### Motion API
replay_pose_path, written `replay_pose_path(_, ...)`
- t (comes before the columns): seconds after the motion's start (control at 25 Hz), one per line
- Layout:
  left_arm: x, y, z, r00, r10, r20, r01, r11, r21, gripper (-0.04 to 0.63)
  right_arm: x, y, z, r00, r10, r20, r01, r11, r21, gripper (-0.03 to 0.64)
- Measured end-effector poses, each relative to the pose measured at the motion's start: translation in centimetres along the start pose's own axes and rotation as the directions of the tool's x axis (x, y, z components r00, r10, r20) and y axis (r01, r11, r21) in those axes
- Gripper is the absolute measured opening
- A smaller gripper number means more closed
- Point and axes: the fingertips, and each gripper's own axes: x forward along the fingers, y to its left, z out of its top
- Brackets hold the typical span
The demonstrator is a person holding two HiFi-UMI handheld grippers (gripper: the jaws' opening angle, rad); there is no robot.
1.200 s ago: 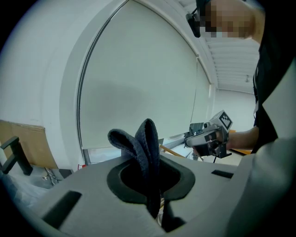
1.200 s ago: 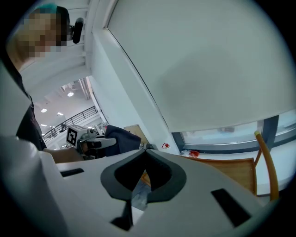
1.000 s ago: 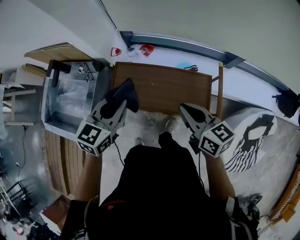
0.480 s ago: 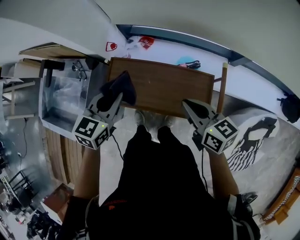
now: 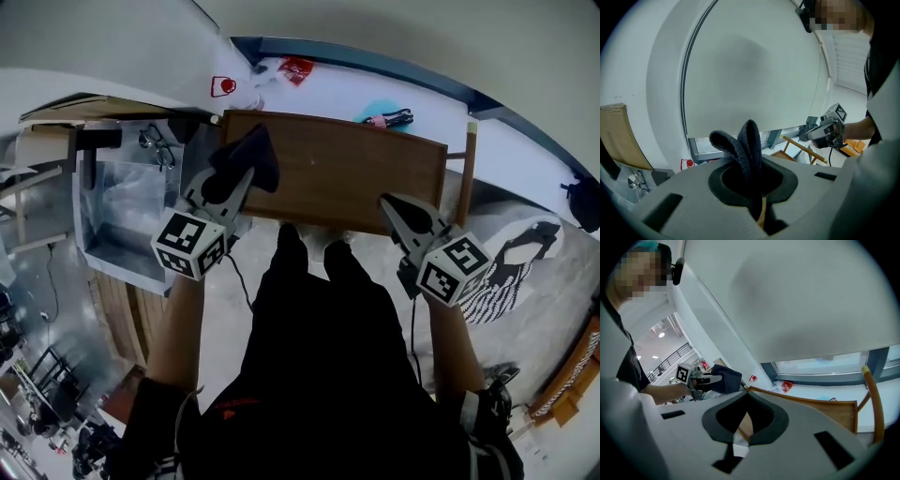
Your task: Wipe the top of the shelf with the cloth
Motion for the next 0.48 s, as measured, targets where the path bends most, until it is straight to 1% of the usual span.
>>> replay_pose_path(0.12, 0.8, 2.5, -1.2, 0.999, -0.024, -0.027, 0.023, 1.000, -0.001, 0.040, 2.1, 0.7, -0.2, 1.000, -0.017, -0.018, 0.018, 1.000, 0.014, 0.005)
replay_pose_path(0.28, 2.2, 5.9, -2.8, 0.997, -0.053, -0.053, 0.051, 0.998, -0.030, 0.040, 4.8, 1.1, -0.2, 0.998, -0.041, -0.038, 0.042, 0.999, 0.035, 0.005)
replay_pose_path(0.4, 3.3, 8.3, -4.4, 0.995, -0.045, -0.086, 0.043, 0.999, -0.030, 0.040, 6.7, 1.4, -0.9, 0.996, -0.054, -0.068, 0.058, 0.997, 0.051, 0.005)
replay_pose_path(0.48, 4.1, 9.7, -5.2, 0.993, -0.030, -0.111, 0.028, 0.999, -0.017, 0.040, 7.8, 1.4, -1.2, 0.995, -0.061, -0.085, 0.067, 0.996, 0.061, 0.005)
